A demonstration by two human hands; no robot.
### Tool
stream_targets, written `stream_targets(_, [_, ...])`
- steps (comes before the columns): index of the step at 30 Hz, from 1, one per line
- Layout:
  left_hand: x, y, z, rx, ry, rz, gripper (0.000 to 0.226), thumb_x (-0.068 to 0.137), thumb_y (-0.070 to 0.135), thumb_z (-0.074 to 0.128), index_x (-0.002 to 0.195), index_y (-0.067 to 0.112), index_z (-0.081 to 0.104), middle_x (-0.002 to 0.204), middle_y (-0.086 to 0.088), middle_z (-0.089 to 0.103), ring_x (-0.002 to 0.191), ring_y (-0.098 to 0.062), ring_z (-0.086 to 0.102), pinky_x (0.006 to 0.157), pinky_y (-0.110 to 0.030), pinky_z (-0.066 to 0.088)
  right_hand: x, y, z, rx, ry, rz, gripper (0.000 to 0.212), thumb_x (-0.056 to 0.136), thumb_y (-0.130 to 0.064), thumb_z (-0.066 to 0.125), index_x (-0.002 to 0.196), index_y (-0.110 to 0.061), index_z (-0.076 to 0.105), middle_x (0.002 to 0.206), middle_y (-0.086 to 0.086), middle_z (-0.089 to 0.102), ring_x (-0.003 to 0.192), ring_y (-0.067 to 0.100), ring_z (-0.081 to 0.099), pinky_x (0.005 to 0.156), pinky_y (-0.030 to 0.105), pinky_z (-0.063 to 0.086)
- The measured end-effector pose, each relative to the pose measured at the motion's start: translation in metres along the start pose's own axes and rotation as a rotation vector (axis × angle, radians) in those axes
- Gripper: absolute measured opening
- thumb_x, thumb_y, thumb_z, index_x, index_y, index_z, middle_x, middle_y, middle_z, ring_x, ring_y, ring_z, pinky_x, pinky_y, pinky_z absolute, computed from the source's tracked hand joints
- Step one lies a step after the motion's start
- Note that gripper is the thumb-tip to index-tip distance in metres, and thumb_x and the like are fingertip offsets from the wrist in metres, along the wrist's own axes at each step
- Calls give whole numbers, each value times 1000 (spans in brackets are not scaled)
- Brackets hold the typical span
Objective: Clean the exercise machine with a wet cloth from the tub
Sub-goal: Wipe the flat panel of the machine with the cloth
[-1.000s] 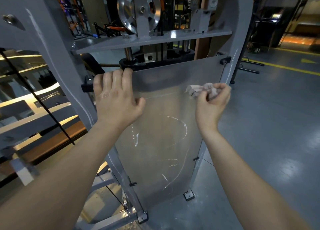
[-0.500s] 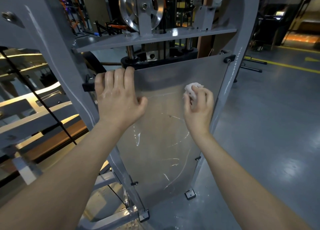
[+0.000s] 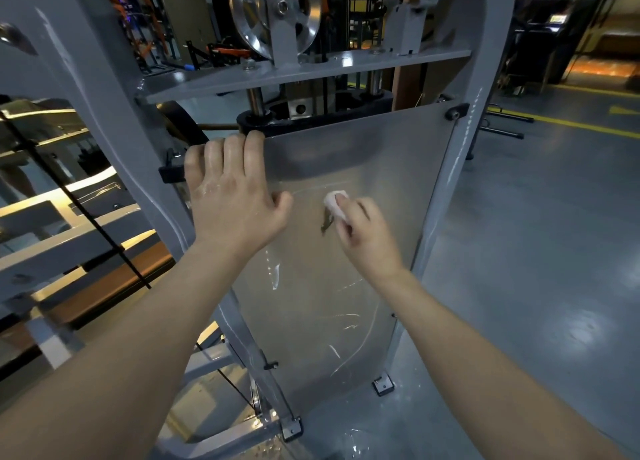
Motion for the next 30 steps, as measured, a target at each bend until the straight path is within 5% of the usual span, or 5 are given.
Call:
stream_targets(5, [1,-1,-1,-1,0,6,71,77,44,56,137,8,46,122,-14,53,117,-36,46,111,-52,27,16,60,-53,62,325,498,13,95,-18,48,83,-14,53,83,6,63,77,19,56,65,26,41])
stream_targets(12, [0,-1,-1,1,-8,6,72,77,45,56,138,8,46,122,-14,53,117,-37,46,110,-52,27,9,-12,2,0,-55,-35,30,92,-17,48,117,-9,62,93,18,59,75,34,58,64,34,51])
stream_targets(17, [1,-1,0,10,-26,10,73,78,46,53,140,9,45,124,-13,52,119,-36,47,112,-52,26,20,22,-39,76,276,409,6,94,-8,54,92,-9,59,88,13,59,72,13,46,65,5,34])
stream_targets(23, [0,-1,0,20,-31,21,74,77,47,50,140,9,45,126,-12,52,119,-35,46,111,-51,26,12,-21,10,-28,-153,-12,34,98,-25,39,127,-18,54,97,15,56,84,31,57,69,39,52])
stream_targets(30, [0,-1,-1,35,-42,28,73,78,42,47,143,9,44,127,-12,52,120,-34,46,113,-50,26,22,1,-20,93,186,342,31,95,-22,41,112,-8,63,94,10,60,79,6,45,70,9,37])
Point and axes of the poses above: each hand's wrist, its own x-axis towards the middle knuckle, its own z-axis out of the palm, y = z × x, the point moved 8 cm from there along x, towards the middle knuckle
